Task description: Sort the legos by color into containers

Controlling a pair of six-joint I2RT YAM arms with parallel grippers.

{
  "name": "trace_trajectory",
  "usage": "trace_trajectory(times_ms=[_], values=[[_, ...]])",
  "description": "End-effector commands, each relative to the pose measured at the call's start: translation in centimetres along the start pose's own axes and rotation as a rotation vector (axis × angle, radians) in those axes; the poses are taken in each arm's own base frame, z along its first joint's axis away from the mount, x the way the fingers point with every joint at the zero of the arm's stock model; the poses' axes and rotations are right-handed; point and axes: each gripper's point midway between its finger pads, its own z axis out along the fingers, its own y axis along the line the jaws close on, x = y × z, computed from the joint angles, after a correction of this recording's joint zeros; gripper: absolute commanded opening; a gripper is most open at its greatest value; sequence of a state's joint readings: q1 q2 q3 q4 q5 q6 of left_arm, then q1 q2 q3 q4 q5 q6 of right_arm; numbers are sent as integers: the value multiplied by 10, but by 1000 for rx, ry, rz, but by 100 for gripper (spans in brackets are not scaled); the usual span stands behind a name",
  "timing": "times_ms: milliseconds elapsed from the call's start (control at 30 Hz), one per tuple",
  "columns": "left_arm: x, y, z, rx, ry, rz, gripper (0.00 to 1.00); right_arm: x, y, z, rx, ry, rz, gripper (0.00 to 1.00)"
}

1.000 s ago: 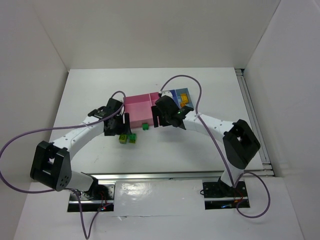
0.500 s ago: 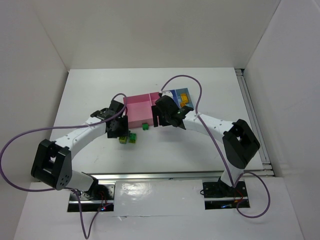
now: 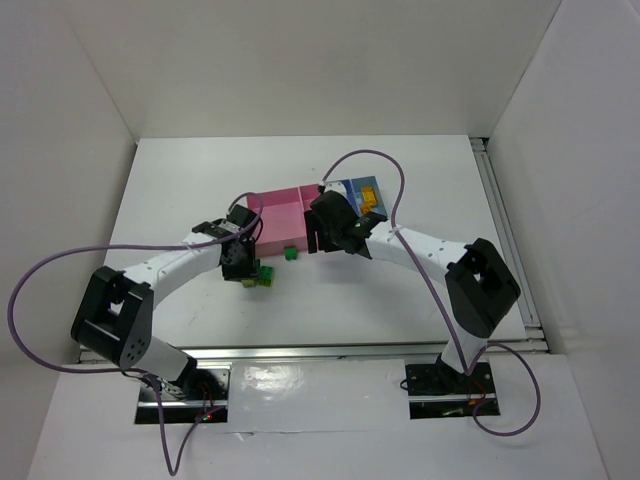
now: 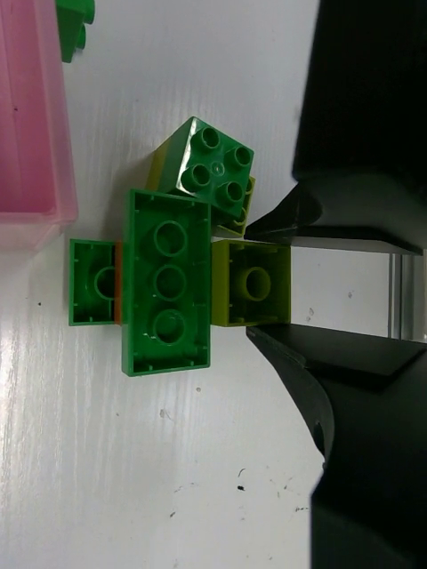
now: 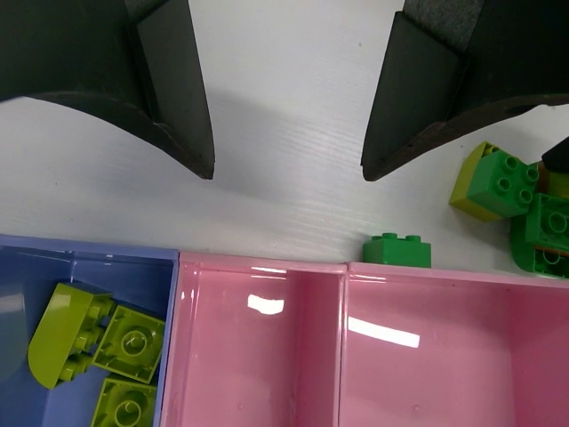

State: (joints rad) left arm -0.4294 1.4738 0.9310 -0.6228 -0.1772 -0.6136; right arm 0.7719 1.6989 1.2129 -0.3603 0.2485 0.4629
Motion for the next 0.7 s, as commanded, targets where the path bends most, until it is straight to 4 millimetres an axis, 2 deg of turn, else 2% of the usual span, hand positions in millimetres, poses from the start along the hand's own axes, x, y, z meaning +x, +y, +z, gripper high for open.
trace_trajectory(times_ms=[0, 67, 167, 200, 233, 267, 300, 367, 400, 467, 500, 533, 667], values=[[-3, -2, 0, -4, -8, -18, 41, -28, 9, -16, -26, -84, 32, 74], [-3, -2, 0, -4, -8, -8, 39, -29, 7, -15, -31, -79, 40, 74], [-8, 1, -4, -23, -18, -8, 26, -34, 8, -20, -54, -85, 50, 74], [-11, 0, -7, -20, -23, 0, 20, -35, 10, -20, -67, -89, 51, 74], [-10, 4, -10, -37, -12, 23, 4, -39, 2, -18, -62, -87, 68, 73], [-11, 4, -14, -40, -6, 38, 0, -41, 13, -24, -158, -63, 82, 73], [-22, 0, -26, -26, -31, 50, 0, -46, 17, -29, -222, -58, 79, 73], [-23, -5, -43, 29, -19, 129, 0, -56, 24, -44, -374, -42, 87, 73], [-27, -20, -54, 118, -25, 155, 0, -57, 24, -49, -415, -42, 76, 73], [-24, -32, -75, 230, -39, 226, 0, -59, 25, -62, -524, -25, 70, 73], [-29, -42, -84, 300, -65, 242, 0, -60, 24, -64, -544, -18, 76, 73], [-26, -55, -94, 396, -62, 263, 0, -64, 22, -71, -556, 2, 86, 73], [-24, -91, -120, 650, -121, 338, 0, -68, 23, -88, -693, 92, 131, 74]])
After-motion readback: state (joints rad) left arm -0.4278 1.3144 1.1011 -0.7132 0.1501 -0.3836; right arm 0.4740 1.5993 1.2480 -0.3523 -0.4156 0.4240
